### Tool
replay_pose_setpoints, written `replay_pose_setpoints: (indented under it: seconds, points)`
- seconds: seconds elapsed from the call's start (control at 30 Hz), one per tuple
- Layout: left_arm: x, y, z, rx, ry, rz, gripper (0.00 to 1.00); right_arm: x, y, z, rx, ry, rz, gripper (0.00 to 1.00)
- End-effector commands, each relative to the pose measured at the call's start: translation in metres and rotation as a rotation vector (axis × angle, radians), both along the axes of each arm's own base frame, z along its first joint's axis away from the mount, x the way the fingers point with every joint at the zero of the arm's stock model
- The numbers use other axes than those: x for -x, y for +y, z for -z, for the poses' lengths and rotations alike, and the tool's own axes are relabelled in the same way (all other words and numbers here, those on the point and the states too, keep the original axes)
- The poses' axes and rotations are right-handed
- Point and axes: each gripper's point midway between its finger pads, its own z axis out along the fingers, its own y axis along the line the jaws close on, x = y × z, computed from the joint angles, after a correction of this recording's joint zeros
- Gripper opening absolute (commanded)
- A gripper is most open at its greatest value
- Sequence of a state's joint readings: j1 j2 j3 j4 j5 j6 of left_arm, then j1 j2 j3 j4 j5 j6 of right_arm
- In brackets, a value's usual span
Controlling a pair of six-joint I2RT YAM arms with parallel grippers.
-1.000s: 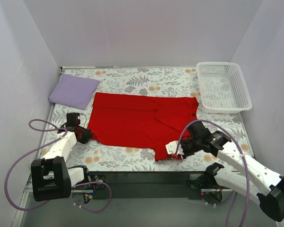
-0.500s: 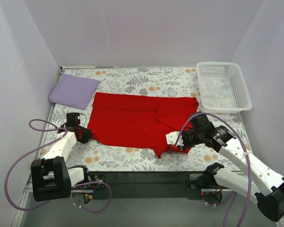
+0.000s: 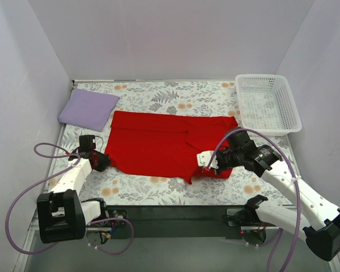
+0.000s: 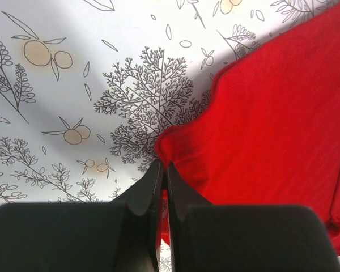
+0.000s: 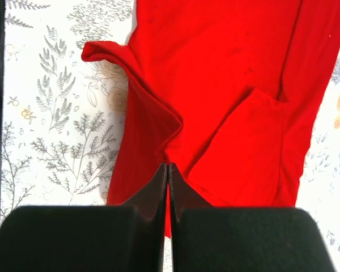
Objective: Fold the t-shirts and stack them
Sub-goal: Fold the tshirt
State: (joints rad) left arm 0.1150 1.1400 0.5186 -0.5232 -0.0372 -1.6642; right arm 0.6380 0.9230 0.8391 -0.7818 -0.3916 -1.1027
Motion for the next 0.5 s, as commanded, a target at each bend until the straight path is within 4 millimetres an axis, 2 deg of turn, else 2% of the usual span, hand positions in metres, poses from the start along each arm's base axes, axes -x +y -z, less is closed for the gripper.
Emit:
replay_pose_setpoints:
  seconds: [0.0, 0.47]
  points:
    - [-0.005, 0.004, -0.012, -0.022, -0.042, -0.004, 0.00, -0.017, 0.005, -0.025, -0.037, -0.076, 0.030, 0.01]
    - [-0.026, 0.009, -0.025, -0.040, -0.056, 0.001, 0.00, -0.049, 0.003, -0.046, -0.071, -0.146, 0.128, 0.01]
